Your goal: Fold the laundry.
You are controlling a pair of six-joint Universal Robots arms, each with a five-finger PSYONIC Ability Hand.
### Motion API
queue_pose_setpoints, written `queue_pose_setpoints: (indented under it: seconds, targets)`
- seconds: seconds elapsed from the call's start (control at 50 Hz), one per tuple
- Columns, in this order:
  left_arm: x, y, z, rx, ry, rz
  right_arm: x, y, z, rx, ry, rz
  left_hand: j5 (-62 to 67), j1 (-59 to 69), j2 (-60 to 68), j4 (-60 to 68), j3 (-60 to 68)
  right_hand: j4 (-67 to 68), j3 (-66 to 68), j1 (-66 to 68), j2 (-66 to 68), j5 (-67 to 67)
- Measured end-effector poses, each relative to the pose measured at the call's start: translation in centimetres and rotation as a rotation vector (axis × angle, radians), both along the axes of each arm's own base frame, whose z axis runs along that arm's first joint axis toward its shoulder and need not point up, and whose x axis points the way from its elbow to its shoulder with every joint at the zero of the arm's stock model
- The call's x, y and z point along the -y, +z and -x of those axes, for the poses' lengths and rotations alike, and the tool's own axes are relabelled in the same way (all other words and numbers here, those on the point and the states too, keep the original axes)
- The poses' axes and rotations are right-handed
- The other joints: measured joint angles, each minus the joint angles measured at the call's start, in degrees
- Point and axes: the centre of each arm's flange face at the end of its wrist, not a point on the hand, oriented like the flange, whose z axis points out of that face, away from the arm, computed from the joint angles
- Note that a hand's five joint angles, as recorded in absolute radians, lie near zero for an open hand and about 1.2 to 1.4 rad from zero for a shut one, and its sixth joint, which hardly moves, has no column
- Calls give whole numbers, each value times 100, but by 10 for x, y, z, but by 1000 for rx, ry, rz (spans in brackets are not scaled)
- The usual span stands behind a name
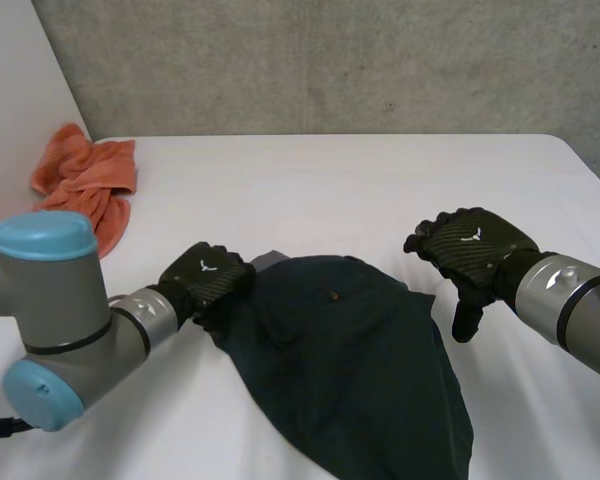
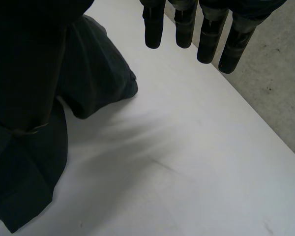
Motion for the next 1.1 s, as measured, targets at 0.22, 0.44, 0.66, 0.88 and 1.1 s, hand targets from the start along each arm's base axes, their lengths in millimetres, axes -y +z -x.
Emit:
queue_pose_setpoints:
  seconds: [0.22, 0.44, 0.66, 0.88, 1.1]
  targets:
    - [30, -5, 8, -10, 74, 106, 1, -4, 1, 0, -5, 6, 3003, 2548, 3079, 3133, 3022, 0, 0, 0, 0, -1]
    - [66, 123, 32, -249, 194, 538, 10, 1, 3, 17, -27, 48, 3034, 2591, 3160, 3222, 3172, 0, 0, 0, 0, 0]
    - [-2, 220, 92, -620, 1, 774, 32, 10, 20, 57, -117, 97, 3034, 2597, 3160, 3222, 3172, 0, 0, 0, 0, 0]
    - [-89, 123, 155, -569, -335, 446, 55, 20, 45, 89, -222, 131, -221, -1073, -253, -87, -193, 0, 0, 0, 0, 0]
    - [-84, 110, 151, -556, -306, 383, 66, 26, 56, 112, -258, 143, -2329, -2507, -2516, -2484, -2439, 0, 0, 0, 0, 0]
